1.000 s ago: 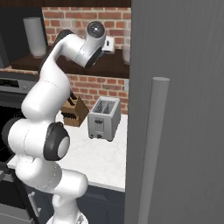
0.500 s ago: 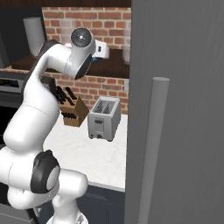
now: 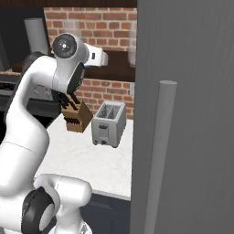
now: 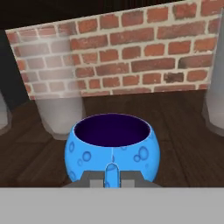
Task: Gather all objects into one cabinet and sort the glasses and bowls to opposite sides.
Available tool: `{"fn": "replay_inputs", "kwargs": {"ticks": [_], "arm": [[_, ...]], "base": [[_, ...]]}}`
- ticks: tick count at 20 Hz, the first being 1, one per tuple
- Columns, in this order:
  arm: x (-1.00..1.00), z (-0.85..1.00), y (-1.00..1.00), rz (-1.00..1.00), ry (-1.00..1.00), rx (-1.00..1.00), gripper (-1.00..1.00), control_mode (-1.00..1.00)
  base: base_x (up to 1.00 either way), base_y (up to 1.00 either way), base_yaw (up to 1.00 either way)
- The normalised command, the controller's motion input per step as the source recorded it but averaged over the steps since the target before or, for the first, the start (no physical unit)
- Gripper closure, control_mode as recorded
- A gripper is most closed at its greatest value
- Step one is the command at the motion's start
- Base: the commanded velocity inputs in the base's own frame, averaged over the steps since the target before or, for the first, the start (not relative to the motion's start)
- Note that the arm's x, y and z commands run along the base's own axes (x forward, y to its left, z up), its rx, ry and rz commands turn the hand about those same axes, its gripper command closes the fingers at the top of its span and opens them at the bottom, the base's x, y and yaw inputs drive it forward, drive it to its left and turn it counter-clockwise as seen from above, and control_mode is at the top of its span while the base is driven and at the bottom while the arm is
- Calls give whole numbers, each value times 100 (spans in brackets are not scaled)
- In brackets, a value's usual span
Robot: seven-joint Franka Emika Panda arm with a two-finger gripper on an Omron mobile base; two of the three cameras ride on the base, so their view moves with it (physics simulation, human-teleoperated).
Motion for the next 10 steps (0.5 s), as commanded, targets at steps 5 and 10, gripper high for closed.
{"fn": "replay_inputs", "kwargs": {"ticks": [5,10], "arm": [[-67,31,0,-7,0,0,100,-100],[-57,31,1,-2,0,-1,100,-100]], "base": [[0,0,0],[0,0,0]]}}
